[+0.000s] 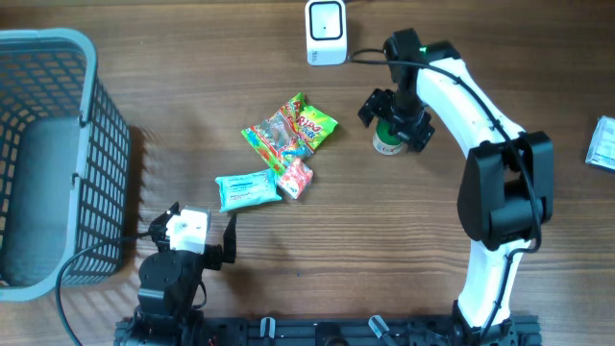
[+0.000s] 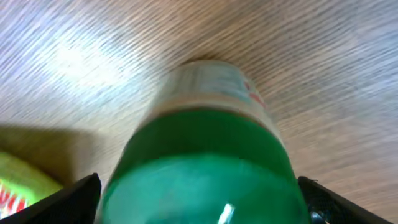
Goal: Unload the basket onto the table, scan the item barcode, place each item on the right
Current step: 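Hold the jar's label up to the white scanner box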
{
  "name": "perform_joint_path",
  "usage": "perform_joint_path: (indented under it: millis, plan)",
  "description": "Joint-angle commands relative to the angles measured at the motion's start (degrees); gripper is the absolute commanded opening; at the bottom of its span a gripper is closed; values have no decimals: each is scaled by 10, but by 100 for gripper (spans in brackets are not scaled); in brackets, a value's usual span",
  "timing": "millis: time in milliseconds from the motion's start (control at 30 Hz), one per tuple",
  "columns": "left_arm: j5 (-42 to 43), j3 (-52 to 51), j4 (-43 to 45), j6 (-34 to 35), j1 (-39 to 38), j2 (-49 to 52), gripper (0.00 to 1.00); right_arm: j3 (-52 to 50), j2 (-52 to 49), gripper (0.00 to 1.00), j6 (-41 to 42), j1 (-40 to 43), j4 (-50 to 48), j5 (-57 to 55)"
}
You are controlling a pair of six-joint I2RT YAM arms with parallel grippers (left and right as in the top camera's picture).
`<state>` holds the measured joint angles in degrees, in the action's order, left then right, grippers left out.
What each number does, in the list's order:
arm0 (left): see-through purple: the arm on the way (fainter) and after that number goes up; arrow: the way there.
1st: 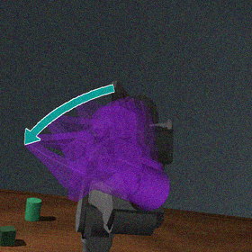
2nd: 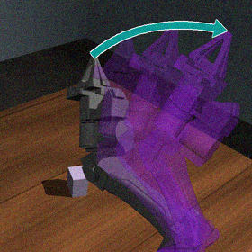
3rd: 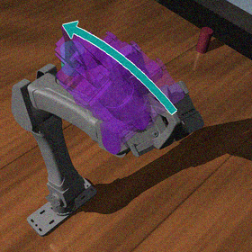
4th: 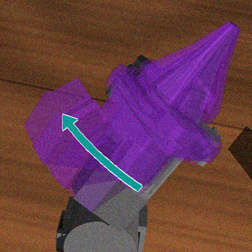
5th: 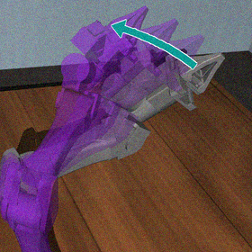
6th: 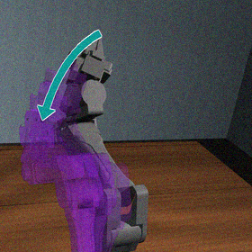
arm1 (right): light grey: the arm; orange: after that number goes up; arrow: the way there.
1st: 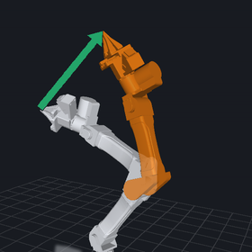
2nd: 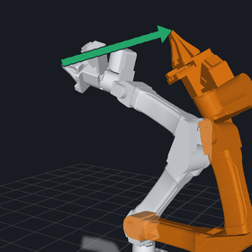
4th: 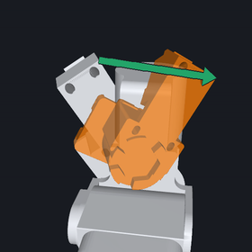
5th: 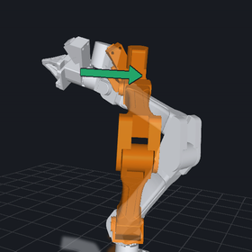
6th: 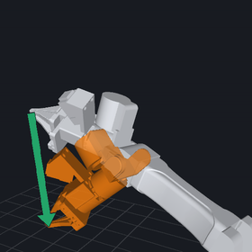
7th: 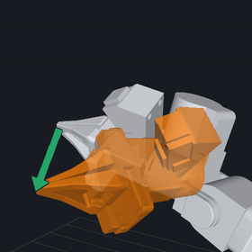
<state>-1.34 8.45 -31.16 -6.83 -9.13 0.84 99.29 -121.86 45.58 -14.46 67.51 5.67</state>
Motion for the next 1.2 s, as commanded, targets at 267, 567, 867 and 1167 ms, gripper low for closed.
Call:
perform_joint_path:
  millis: [267, 567, 867, 1167]
  plan:
    - [9, 0, -2, -5, 3, -3, 100, -95, 21, 100, -22, 2, -104, -45]
    - [9, 0, -2, -5, 3, -3, 100, -165, 21, 66, -49, 2, -197, -43]
    - [9, 0, -2, -5, 3, -3, 100, -16, 22, 47, -112, 21, 78, 241]
    - [9, 0, -2, -5, 3, -3, 100, -10, 22, 36, -147, 19, 234, 419]
